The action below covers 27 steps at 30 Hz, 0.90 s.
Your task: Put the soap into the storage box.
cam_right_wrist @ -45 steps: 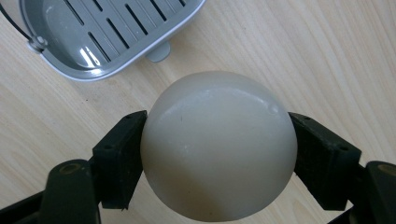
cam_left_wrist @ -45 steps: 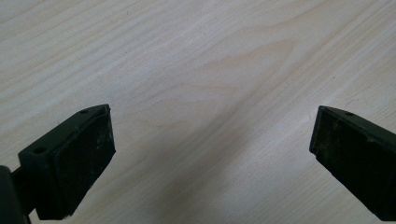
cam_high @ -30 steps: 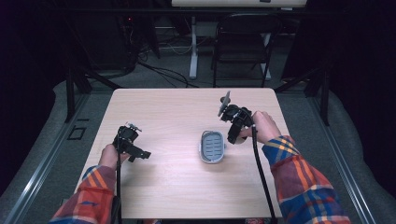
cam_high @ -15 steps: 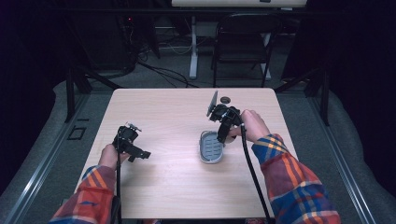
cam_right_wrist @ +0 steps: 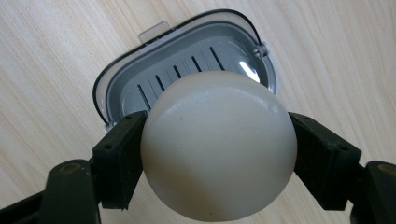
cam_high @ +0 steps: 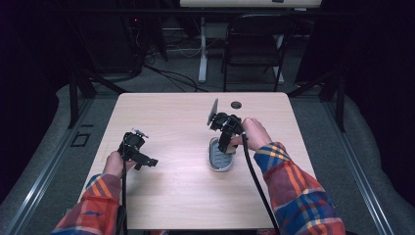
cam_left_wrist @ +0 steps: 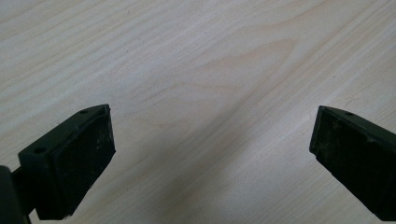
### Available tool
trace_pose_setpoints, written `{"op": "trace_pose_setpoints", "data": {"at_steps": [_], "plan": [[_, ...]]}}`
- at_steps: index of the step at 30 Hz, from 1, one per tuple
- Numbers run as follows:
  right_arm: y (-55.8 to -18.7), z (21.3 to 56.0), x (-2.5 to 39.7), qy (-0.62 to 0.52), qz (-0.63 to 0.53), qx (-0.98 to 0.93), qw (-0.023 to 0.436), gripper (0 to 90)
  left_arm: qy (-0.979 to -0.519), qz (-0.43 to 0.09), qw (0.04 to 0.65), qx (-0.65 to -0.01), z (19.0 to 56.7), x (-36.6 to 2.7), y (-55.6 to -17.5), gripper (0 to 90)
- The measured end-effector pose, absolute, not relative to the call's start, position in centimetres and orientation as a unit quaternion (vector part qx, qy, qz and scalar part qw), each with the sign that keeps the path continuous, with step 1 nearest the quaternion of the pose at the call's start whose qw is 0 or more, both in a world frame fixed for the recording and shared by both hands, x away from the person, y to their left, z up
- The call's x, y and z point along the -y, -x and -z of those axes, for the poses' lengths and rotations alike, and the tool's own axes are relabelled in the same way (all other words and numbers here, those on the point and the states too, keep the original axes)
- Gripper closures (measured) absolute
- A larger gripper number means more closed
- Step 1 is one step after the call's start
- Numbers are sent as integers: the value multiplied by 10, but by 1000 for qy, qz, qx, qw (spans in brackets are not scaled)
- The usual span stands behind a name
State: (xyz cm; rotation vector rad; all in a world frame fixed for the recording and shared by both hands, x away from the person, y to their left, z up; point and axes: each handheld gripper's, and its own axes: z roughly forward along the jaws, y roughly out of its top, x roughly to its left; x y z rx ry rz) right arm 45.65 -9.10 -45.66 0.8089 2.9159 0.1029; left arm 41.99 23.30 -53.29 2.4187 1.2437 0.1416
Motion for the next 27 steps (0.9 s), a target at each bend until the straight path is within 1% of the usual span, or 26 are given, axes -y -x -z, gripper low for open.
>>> {"op": "trace_pose_setpoints", "data": {"at_steps": [9, 27], "plan": [[-459, 471, 81, -259, -27, -964, 48, 243, -868, -53, 208, -447, 533, -233, -420, 0], [-457, 498, 83, -247, -25, -968, 32, 242, -870, -51, 206, -446, 533, -233, -420, 1]]}}
